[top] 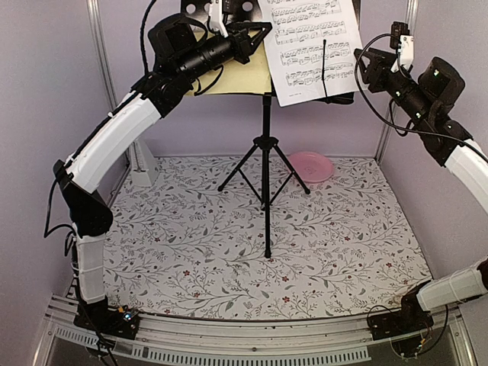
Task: Set up the instrument practice props
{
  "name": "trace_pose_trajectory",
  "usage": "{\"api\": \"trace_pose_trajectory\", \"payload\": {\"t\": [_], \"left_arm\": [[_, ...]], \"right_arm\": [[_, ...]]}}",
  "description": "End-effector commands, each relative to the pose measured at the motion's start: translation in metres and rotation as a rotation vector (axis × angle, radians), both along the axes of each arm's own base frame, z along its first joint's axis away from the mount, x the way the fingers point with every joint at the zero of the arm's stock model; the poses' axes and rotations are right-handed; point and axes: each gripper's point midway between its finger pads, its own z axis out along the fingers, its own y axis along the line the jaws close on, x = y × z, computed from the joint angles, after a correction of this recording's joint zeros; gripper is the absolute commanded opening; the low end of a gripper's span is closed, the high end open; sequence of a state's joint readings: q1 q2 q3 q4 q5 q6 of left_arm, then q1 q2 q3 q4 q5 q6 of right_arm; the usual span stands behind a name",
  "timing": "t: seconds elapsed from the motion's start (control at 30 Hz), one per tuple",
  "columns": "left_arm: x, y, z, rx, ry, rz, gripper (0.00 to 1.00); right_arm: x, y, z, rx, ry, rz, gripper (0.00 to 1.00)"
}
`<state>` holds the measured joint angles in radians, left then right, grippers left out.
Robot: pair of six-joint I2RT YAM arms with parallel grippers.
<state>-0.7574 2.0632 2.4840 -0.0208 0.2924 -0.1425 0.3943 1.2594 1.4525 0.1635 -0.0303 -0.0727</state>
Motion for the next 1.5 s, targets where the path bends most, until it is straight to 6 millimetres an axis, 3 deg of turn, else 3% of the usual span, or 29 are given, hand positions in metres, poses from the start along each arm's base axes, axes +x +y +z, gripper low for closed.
{"api": "trace_pose_trajectory", "payload": {"t": [0.0,0.17,0.3,0.33,0.37,0.5,0.93,1.13,1.23,1.47], "left_arm": [[-0.013,0.002,0.01,-0.009,-0.03,-0.02,0.0],[-0.015,0.003,0.01,-0.006,-0.023,-0.017,0.01],[-0.022,0.002,0.004,0.01,-0.008,-0.007,0.13],[-0.02,-0.001,-0.002,0.02,0.002,0.003,0.15],[-0.029,0.009,0.01,0.004,-0.01,0.014,0.16],[-0.033,0.013,0.004,0.005,0.018,0.046,0.22],[-0.025,0.004,-0.013,0.016,0.056,0.087,0.3],[-0.019,-0.001,-0.004,0.005,0.034,0.093,0.21],[-0.01,-0.013,-0.013,0.014,0.036,0.088,0.15],[-0.008,-0.014,-0.001,-0.017,0.005,0.082,0.01]], "right_arm": [[-0.008,0.008,0.012,0.02,-0.014,0.089,0.35],[-0.013,0.013,0.01,0.016,-0.014,0.132,0.09],[-0.015,0.011,0.009,0.023,-0.018,0.127,0.0],[-0.015,0.011,0.009,0.025,-0.017,0.126,0.0],[-0.015,0.01,0.008,0.026,-0.015,0.125,0.0],[-0.015,0.01,0.005,0.026,-0.015,0.124,0.0],[-0.02,0.006,-0.005,0.061,0.005,0.131,0.0],[-0.022,0.006,-0.014,0.069,0.014,0.136,0.0],[-0.023,0.006,-0.017,0.074,0.018,0.142,0.0],[-0.02,0.009,-0.025,0.084,0.029,0.155,0.0]]}}
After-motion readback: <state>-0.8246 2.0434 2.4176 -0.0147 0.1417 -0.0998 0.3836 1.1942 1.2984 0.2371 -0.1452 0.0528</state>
